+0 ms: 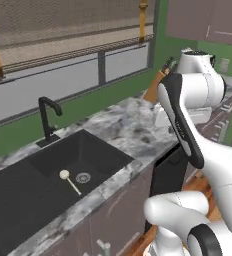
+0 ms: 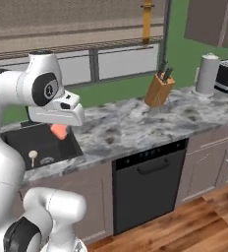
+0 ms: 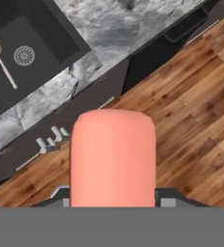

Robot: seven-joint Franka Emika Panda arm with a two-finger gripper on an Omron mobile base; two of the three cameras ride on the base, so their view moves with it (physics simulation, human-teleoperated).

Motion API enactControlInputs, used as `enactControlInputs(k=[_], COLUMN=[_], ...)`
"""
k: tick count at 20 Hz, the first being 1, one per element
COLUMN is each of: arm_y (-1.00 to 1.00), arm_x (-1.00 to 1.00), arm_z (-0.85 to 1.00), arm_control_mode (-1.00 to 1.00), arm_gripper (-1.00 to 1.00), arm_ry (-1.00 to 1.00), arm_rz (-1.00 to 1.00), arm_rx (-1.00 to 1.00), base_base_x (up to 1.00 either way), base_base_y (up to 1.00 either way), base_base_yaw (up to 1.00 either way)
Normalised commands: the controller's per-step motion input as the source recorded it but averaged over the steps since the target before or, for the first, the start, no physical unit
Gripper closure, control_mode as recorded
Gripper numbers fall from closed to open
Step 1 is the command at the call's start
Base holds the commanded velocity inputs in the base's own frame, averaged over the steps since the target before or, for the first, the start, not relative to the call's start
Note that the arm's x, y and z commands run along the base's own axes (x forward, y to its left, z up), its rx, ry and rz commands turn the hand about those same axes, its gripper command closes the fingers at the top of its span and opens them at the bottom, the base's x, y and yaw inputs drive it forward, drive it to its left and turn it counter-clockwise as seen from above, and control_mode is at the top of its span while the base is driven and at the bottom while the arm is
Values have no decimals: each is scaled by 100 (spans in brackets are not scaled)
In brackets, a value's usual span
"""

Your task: Pick up the bar soap and dish brush from the sink, and place them back in the cabinet, and close the cabinet doors.

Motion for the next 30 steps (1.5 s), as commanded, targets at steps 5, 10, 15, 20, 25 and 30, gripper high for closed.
enactControlInputs(k=[5, 10, 15, 20, 25, 30], arm_y=[0, 0, 0, 0, 0, 0], arm_x=[0, 0, 0, 0, 0, 0], arm_z=[0, 0, 0, 0, 0, 0], arm_control_mode=[100, 100, 100, 100, 100, 100], arm_gripper=[100, 100, 100, 100, 100, 100], arm_ry=[0, 0, 0, 0, 0, 0], arm_rz=[0, 0, 0, 0, 0, 0], arm_rx=[0, 0, 0, 0, 0, 0], base_base_x=[0, 5, 7, 24, 49, 55], base_base_y=[-9, -39, -81, -85, -63, -30], base_base_yaw=[-62, -26, -1, 3, 24, 41])
